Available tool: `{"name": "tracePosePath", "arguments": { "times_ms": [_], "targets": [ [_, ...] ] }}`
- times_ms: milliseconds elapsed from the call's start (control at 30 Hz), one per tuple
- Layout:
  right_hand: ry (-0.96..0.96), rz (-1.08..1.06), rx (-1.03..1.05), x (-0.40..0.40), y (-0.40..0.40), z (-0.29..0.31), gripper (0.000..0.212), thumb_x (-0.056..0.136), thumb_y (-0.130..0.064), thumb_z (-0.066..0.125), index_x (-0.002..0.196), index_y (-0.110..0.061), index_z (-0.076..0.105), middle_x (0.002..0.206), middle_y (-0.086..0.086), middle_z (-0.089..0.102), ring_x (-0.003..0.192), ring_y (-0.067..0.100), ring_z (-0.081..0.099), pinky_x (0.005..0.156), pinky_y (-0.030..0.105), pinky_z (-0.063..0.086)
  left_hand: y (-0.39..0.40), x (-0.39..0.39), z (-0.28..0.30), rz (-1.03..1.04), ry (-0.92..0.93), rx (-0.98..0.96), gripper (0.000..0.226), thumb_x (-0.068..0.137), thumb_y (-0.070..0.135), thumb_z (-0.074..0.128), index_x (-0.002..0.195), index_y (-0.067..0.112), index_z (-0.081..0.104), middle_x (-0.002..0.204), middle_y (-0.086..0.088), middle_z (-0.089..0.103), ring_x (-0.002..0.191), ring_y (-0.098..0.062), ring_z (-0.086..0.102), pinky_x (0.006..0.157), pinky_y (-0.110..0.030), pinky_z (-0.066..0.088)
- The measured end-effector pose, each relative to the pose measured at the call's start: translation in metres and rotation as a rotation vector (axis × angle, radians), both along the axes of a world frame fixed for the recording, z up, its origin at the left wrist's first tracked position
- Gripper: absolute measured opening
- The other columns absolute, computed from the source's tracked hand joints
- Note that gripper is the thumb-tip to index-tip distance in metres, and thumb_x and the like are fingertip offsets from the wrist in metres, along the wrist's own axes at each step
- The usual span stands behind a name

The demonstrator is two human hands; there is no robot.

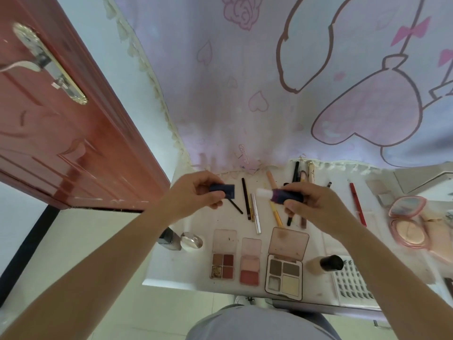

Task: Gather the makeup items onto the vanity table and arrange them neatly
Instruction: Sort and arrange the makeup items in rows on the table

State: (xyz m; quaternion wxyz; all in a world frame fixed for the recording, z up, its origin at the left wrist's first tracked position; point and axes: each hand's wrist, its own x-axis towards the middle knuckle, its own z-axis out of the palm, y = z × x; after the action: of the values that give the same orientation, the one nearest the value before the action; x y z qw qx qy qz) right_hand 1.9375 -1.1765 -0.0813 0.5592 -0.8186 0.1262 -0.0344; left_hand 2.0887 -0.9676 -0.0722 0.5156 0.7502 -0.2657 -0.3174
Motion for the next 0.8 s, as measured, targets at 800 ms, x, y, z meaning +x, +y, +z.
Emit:
{"name": "tracePosePath", "arguments": {
  "times_ms": [800],
  "targets": [
    [0.224, -0.019, 0.237, 0.007, 0.048, -0.029, 0.027, 0.083, 0.008, 0.053, 0.096, -0.015, 0.058, 0.068, -0.004, 0.067, 0.052, 0.003, 0.065, 0.054, 0.011, 0.051, -0.005, -0.048, -0.038, -0.215, -0.096, 0.319, 0.009, 0.086, 0.018, 0.059, 0.094, 0.019, 0.057, 0.071, 0.013, 0.049, 0.053, 0.001, 0.046, 0.05, -0.005, 0.038]
  ]
}}
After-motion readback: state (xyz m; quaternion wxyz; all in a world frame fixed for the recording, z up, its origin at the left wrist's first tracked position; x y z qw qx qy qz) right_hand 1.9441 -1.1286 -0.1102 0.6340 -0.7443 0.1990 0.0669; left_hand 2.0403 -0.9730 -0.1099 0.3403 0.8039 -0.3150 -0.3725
